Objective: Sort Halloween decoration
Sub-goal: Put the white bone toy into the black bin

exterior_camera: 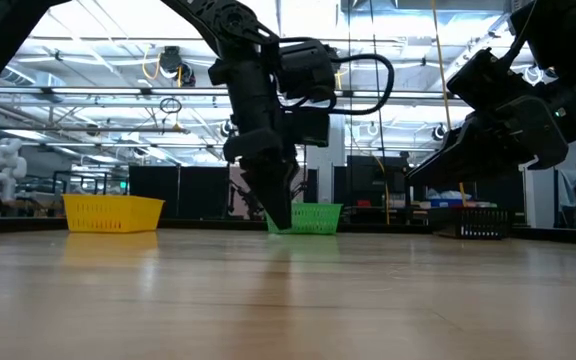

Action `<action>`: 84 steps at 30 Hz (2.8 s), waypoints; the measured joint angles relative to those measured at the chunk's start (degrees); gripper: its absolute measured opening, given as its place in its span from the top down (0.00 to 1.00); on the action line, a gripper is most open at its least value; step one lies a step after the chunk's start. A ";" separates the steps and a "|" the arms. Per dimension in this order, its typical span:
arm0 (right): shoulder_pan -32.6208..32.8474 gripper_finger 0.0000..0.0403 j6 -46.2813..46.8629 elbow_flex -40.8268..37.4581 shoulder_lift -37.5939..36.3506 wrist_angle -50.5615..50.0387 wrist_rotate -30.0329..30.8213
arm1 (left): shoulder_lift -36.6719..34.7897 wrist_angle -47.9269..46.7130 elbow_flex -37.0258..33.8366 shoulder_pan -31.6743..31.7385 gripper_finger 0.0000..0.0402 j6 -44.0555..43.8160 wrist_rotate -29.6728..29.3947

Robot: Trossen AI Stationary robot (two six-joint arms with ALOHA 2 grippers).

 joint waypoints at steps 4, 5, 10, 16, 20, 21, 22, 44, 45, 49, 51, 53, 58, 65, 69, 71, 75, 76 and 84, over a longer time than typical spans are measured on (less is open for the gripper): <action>-0.01 0.68 0.00 -0.01 0.00 0.00 -0.01 | -0.23 0.12 0.02 0.00 0.80 -0.26 0.00; 0.00 0.68 0.00 -0.01 0.00 -0.02 -0.01 | -0.23 0.12 0.01 0.00 0.80 -1.17 0.00; 0.00 0.68 0.00 -0.01 0.00 0.00 -0.02 | -0.29 -0.80 0.02 0.29 0.80 -12.97 -2.24; -0.01 0.68 0.00 -0.01 0.00 -0.02 -0.02 | -0.32 -1.94 0.02 -0.66 0.80 -34.11 -3.66; 0.00 0.68 0.00 -0.01 0.00 -0.02 -0.02 | -0.34 -1.73 0.06 -1.76 0.80 -44.65 -6.25; 0.00 0.68 0.00 -0.01 0.00 -0.02 -0.02 | -0.34 -1.69 0.06 -1.92 0.80 -45.77 -6.34; 0.00 0.68 0.00 -0.01 0.00 -0.02 -0.02 | -0.34 -1.68 0.06 -2.03 0.80 -46.96 -6.64; 0.00 0.68 0.00 -0.01 0.00 0.02 -0.17 | 0.45 0.36 -1.49 -3.47 0.80 -56.52 -9.57; -0.02 0.68 0.00 -0.01 0.00 0.02 -0.17 | 0.45 0.36 -1.49 -3.50 0.80 -55.64 -9.50; -0.01 0.68 0.00 -0.01 0.00 0.04 -0.17 | 1.21 0.11 -1.49 -3.50 0.80 -55.11 -8.02; -0.02 0.68 0.00 -0.01 0.00 0.04 -0.17 | 2.01 0.09 -1.39 -3.50 0.80 -55.02 -7.80; 0.00 0.68 0.00 -0.01 0.00 0.04 -0.18 | 2.97 0.04 -1.17 -3.50 0.80 -53.82 -7.50; -0.01 0.68 0.00 -0.01 0.00 0.04 -0.19 | 4.10 -0.09 -1.19 -3.45 0.80 -53.50 -7.02; 0.00 0.68 0.00 -0.01 0.00 0.04 -0.19 | 3.97 -0.52 -0.30 -3.45 0.95 -49.67 -6.33; -0.01 0.68 0.00 -0.01 0.00 0.04 -0.19 | 4.01 -1.06 0.26 -3.45 0.98 -47.58 -6.16; 0.00 0.68 0.00 -0.01 0.00 0.04 -0.19 | 4.01 -1.06 0.26 -3.45 0.98 -46.92 -6.14; 0.00 0.68 0.00 -0.01 0.00 0.03 -0.19 | 3.62 -1.24 0.25 -3.48 0.98 -46.05 -6.10; -0.01 0.68 0.00 -0.01 0.00 0.03 -0.19 | 3.32 -1.29 0.21 -3.48 0.98 -45.93 -6.10; 0.00 0.68 0.00 -0.01 0.00 0.04 -0.19 | -0.64 -1.12 -0.07 -4.03 0.98 -42.14 -5.82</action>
